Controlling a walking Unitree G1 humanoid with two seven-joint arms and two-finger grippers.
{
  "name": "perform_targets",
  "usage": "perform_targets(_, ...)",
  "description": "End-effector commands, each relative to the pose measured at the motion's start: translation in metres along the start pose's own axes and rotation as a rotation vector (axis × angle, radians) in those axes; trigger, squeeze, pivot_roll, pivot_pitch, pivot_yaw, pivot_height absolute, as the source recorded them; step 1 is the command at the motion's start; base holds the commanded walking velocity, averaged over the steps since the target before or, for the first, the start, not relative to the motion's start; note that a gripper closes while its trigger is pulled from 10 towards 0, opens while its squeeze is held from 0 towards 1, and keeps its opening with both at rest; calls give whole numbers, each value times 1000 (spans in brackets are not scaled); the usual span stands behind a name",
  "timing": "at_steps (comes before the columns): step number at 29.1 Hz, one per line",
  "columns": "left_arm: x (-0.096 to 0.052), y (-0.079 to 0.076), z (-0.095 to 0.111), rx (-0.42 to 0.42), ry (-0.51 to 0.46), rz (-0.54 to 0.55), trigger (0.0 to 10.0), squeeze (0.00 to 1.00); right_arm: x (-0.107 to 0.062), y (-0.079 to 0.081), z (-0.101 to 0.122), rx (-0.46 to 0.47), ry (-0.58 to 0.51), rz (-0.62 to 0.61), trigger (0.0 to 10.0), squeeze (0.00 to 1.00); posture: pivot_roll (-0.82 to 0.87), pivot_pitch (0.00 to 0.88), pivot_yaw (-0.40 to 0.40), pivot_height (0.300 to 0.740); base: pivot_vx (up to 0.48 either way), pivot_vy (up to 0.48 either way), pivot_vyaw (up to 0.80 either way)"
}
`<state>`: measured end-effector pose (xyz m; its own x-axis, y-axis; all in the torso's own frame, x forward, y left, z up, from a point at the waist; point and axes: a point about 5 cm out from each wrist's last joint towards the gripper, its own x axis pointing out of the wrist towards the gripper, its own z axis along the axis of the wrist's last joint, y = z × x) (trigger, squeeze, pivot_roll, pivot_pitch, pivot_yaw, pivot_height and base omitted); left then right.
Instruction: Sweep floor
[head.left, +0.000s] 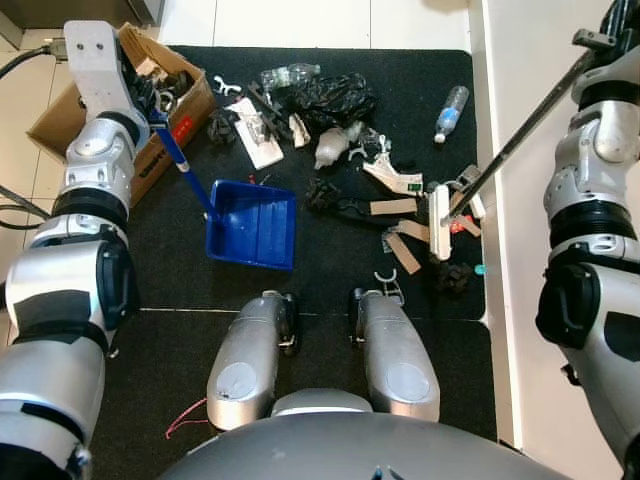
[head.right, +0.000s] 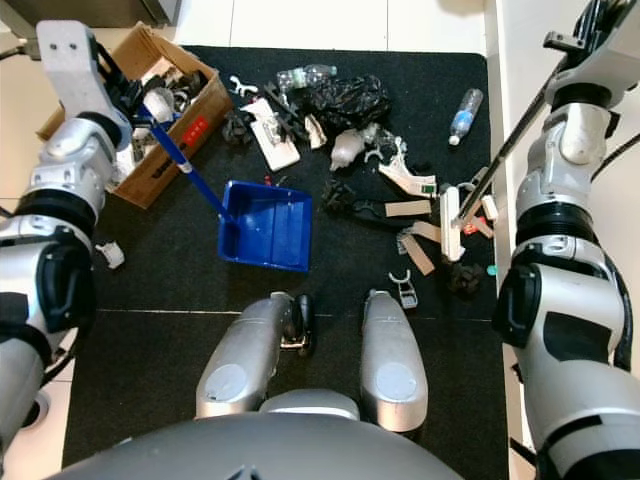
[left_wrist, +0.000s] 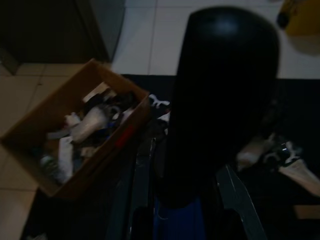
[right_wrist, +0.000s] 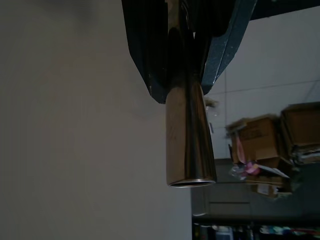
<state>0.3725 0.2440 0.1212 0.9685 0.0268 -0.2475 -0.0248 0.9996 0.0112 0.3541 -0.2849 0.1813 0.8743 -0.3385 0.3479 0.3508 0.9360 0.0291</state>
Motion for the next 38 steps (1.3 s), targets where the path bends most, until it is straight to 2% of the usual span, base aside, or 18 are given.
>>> perform_targets(1,2,-9,4,-47,-33,-35,10000,0,2,-5,3,-28,-17,-17,10000,0,19,216,58,740,0,0,0)
perform_targets(4,6,-24,9,-61,-49,-79,10000,0,1,-5,-1,-39,5,-19,10000,0,17,229,64,740,0,0,0)
perform_targets(8,7,-28,10,-59,-45,-86,10000,0,1,-4,-3,-42,16,-17,10000,0,20,244,73,740,0,0,0)
perform_targets(12,8,-36,7,-42,-24,-110,10000,0,-3,-6,-13,-44,72,-30,10000,0,34,273,89,740,0,0,0)
perform_targets(16,8,-37,5,-24,-16,-121,10000,0,-5,-9,-17,-38,92,-48,10000,0,48,287,96,740,0,0,0)
perform_targets(21,6,-35,-1,82,14,-138,10000,0,-7,-17,-18,-51,103,-82,10000,0,61,318,117,740,0,0,0)
perform_targets(24,5,-30,-4,98,31,-136,10000,0,-6,-19,-16,-56,92,-86,10000,0,62,327,122,740,0,0,0)
perform_targets(27,5,-33,-5,55,25,-157,10000,0,-5,-20,-16,-60,90,-84,10000,0,64,332,123,740,0,0,0)
perform_targets(29,7,-41,1,-13,-11,-191,10000,0,-4,-21,-15,-62,92,-82,10000,0,73,339,123,740,0,0,0)
perform_targets(30,9,-51,10,-60,-53,-223,10000,0,-3,-21,-13,-69,79,-81,10000,0,82,341,124,740,0,0,0)
perform_targets(32,11,-59,17,-74,-79,-244,10000,0,-1,-20,-9,-85,58,-83,10000,0,82,341,124,740,0,0,0)
perform_targets(38,13,-71,25,-78,-104,-271,10000,0,0,-17,-9,-97,55,-87,10000,0,124,335,133,740,0,0,0)
